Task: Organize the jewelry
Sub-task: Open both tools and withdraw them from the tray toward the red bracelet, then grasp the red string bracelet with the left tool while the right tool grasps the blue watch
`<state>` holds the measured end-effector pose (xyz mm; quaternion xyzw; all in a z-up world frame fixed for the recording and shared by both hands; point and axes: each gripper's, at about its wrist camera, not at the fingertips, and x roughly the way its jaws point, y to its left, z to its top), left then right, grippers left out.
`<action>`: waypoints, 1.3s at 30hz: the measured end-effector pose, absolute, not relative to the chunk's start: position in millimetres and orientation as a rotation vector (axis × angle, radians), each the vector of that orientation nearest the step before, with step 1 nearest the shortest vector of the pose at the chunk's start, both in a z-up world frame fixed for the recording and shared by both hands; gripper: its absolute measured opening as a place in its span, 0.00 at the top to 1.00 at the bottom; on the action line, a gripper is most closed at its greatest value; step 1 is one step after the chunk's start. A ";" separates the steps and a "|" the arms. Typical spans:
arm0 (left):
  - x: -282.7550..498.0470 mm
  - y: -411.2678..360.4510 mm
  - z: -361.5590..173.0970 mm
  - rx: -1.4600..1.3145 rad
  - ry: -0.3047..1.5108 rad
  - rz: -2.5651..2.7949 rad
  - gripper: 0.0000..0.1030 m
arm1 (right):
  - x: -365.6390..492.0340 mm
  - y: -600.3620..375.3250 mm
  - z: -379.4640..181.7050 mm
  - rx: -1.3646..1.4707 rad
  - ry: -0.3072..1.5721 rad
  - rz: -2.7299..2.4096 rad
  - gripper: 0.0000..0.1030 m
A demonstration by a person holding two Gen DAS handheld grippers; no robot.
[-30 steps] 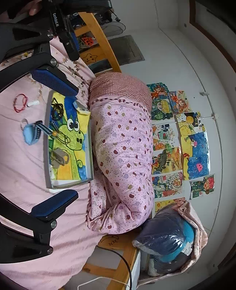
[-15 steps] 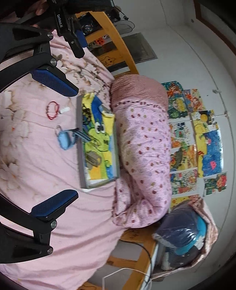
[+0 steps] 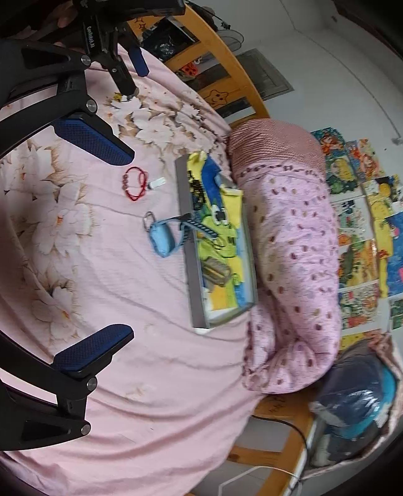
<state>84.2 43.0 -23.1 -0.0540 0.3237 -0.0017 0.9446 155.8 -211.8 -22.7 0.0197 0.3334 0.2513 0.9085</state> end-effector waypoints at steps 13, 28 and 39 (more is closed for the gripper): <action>108.5 29.4 -53.6 -0.067 0.754 -0.052 0.02 | 203.2 -218.9 -55.6 0.057 0.816 0.556 0.00; 157.1 14.0 -74.5 -0.068 0.795 -0.105 0.08 | 277.3 -199.3 -87.3 0.034 0.837 0.698 0.00; 193.2 13.5 -88.2 -0.081 0.871 -0.113 0.58 | 311.6 -164.5 -103.1 -0.040 0.854 0.756 0.45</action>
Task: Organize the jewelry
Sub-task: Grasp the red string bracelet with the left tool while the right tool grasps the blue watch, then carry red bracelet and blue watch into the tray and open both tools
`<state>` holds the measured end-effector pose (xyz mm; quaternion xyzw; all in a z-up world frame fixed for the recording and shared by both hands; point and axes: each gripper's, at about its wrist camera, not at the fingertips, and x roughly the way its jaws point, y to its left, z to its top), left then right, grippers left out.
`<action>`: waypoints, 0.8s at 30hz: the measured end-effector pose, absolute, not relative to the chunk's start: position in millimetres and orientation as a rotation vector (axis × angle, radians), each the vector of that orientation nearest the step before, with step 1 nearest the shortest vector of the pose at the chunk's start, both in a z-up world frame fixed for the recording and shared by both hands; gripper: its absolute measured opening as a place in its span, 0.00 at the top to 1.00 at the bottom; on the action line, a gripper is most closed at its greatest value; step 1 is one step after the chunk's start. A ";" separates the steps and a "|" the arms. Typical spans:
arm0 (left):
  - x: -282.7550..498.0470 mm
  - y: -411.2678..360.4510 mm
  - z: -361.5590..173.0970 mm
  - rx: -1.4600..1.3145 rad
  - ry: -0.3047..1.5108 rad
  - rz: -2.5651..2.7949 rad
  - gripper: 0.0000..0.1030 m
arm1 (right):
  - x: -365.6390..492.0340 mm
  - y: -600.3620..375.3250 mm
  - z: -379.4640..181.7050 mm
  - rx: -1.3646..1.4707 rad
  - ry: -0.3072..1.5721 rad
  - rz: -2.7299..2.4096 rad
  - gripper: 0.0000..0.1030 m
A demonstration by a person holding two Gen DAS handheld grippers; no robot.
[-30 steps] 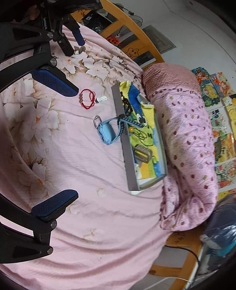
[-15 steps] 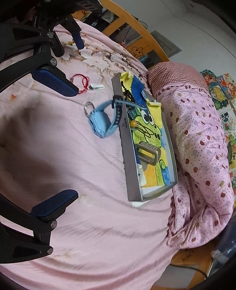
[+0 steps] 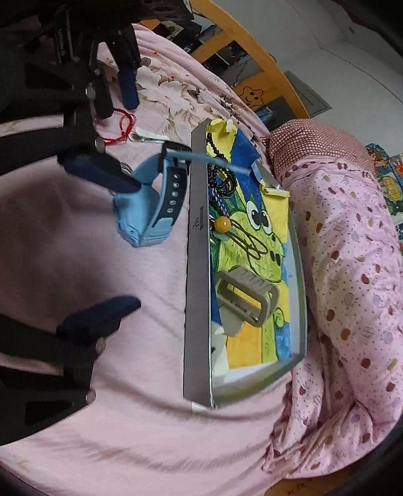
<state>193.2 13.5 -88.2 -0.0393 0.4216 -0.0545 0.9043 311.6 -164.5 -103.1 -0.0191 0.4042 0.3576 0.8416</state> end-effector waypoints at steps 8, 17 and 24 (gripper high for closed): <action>202.0 12.2 -98.5 -0.054 0.904 -0.077 0.67 | 318.7 -150.5 -105.5 -0.045 0.858 0.787 0.66; 200.1 9.8 -95.2 -0.046 0.897 -0.079 0.96 | 313.3 -154.1 -98.7 -0.041 0.830 0.787 0.92; 194.1 5.5 -85.6 -0.045 0.881 -0.062 0.98 | 301.0 -157.5 -78.3 -0.029 0.771 0.820 0.95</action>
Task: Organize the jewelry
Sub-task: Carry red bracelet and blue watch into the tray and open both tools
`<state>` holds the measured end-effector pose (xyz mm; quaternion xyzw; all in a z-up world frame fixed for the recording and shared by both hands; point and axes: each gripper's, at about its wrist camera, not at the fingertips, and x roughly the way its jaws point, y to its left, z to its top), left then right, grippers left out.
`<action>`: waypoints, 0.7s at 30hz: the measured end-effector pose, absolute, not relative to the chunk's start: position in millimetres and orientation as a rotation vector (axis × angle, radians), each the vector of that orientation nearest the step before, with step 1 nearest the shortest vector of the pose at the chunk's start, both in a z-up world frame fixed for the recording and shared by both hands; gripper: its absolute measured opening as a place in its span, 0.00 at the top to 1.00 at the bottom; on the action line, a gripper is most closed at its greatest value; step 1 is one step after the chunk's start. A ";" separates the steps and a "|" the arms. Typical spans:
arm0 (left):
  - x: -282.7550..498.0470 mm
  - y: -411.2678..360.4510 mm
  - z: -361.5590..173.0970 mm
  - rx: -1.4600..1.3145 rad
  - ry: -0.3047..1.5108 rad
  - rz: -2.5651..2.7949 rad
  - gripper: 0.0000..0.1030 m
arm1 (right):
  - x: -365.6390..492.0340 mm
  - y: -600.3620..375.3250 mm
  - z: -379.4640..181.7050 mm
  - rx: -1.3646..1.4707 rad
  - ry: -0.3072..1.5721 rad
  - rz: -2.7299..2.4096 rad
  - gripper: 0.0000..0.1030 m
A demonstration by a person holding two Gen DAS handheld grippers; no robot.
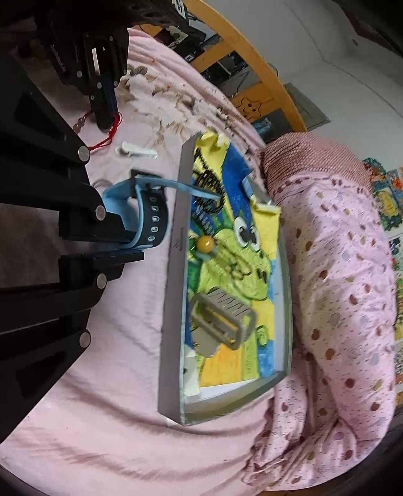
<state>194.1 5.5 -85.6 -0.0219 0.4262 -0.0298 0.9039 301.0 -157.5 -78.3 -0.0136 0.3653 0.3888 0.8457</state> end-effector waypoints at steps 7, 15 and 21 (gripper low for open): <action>190.4 0.8 -52.5 -0.060 0.828 -0.052 0.98 | 293.2 -157.9 -45.3 -0.007 0.672 0.845 0.95; 226.3 -0.1 -16.9 -0.103 0.759 -0.040 0.98 | 326.0 -188.2 -23.8 0.096 0.596 0.694 0.95; 281.4 5.3 -12.4 -0.152 0.729 -0.020 0.98 | 365.9 -211.4 -39.3 0.186 0.628 0.579 0.95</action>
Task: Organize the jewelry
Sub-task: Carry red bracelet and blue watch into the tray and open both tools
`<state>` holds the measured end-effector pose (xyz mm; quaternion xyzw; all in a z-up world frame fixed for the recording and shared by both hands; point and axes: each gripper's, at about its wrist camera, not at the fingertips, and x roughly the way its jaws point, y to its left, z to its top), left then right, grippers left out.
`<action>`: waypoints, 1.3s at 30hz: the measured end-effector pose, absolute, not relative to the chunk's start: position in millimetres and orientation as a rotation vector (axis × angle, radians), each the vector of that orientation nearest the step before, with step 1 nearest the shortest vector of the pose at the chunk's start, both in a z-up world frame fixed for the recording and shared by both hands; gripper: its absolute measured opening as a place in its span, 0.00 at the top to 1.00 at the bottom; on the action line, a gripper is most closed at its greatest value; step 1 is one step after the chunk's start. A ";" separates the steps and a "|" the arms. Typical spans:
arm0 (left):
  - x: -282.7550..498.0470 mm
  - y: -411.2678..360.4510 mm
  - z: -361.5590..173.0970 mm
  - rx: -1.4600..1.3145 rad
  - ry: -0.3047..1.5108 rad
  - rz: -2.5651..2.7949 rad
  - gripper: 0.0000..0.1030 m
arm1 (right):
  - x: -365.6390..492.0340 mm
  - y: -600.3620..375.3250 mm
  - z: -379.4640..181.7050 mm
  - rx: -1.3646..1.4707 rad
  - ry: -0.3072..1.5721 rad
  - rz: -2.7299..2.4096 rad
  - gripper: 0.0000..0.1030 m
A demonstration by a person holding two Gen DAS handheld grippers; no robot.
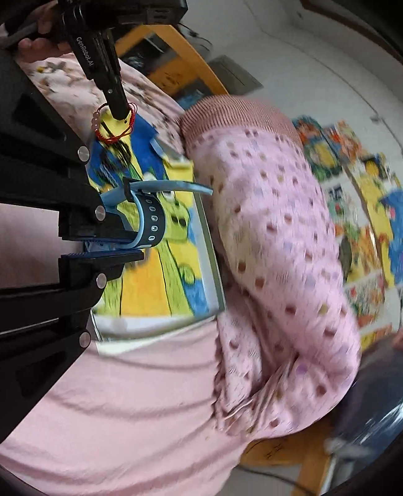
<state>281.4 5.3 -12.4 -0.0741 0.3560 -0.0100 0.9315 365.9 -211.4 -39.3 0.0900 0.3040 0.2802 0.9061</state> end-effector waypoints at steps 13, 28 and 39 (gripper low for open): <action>335.8 -1.2 -58.3 -0.197 0.817 -0.026 0.98 | 387.0 -211.8 -69.4 0.181 0.675 0.512 0.95; 339.9 2.9 -74.4 -0.257 0.881 -0.033 0.96 | 383.2 -210.6 -74.5 0.120 0.707 0.467 0.73; 310.7 4.8 -30.2 -0.292 0.755 -0.048 0.38 | 355.9 -221.8 -32.1 0.105 0.581 0.447 0.38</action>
